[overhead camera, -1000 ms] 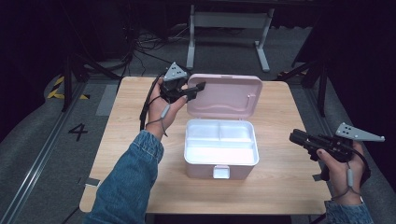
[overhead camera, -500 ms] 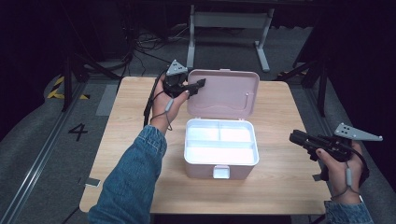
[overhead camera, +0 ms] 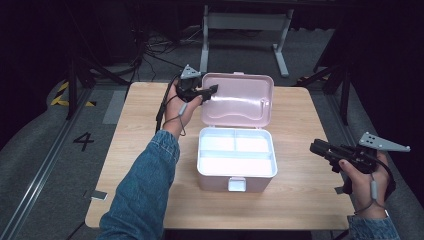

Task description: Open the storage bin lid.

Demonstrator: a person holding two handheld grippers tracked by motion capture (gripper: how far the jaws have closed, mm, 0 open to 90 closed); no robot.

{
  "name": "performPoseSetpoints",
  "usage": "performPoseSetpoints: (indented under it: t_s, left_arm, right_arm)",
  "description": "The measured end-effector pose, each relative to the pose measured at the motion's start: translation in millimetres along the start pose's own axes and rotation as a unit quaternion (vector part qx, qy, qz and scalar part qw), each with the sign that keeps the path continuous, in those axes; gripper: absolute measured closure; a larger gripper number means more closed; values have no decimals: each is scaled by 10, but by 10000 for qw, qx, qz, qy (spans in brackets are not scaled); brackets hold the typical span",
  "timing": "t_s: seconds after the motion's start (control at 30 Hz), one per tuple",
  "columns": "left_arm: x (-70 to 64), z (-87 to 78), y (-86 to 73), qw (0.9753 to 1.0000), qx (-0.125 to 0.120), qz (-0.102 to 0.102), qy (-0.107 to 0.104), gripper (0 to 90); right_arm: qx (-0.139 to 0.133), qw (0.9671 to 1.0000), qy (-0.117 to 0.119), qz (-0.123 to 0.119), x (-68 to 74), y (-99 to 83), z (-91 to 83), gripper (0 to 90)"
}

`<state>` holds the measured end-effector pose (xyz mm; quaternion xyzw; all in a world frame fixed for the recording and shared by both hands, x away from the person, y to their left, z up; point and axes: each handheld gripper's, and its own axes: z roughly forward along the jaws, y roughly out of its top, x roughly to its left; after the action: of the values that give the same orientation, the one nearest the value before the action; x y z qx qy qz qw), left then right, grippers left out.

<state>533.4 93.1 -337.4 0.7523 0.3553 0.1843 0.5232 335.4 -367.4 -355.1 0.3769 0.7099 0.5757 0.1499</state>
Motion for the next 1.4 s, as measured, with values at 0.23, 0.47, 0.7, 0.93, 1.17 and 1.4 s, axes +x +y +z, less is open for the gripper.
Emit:
performPoseSetpoints:
  t_s: [0.23, 0.47, 0.7, 0.93, 1.17, 1.4]
  left_arm:
    - [97, 129, -80, 9998, 109, -134, -100, 496]
    - [162, 213, -163, 9987, 237, -423, -183, 487]
    - [195, 293, -233, 9977, 365, -547, -163, 468]
    - [209, 371, -278, 9960, 531, -709, -151, 436]
    - [214, 420, -309, 9939, 663, -868, -136, 411]
    - [211, 462, -329, 9916, 891, -941, -17, 394]
  right_arm:
    - [89, 9999, -90, 116, -24, -85, -24, 673]
    - [205, 9995, -219, 108, -28, -126, -32, 642]
    - [192, 9995, -167, 166, -32, -132, -21, 624]
    - [169, 9995, -134, 208, -30, -131, -23, 621]
    - [180, 9996, -96, 209, -28, -133, -2, 619]
    - [166, 9996, -90, 216, -35, -136, -2, 618]
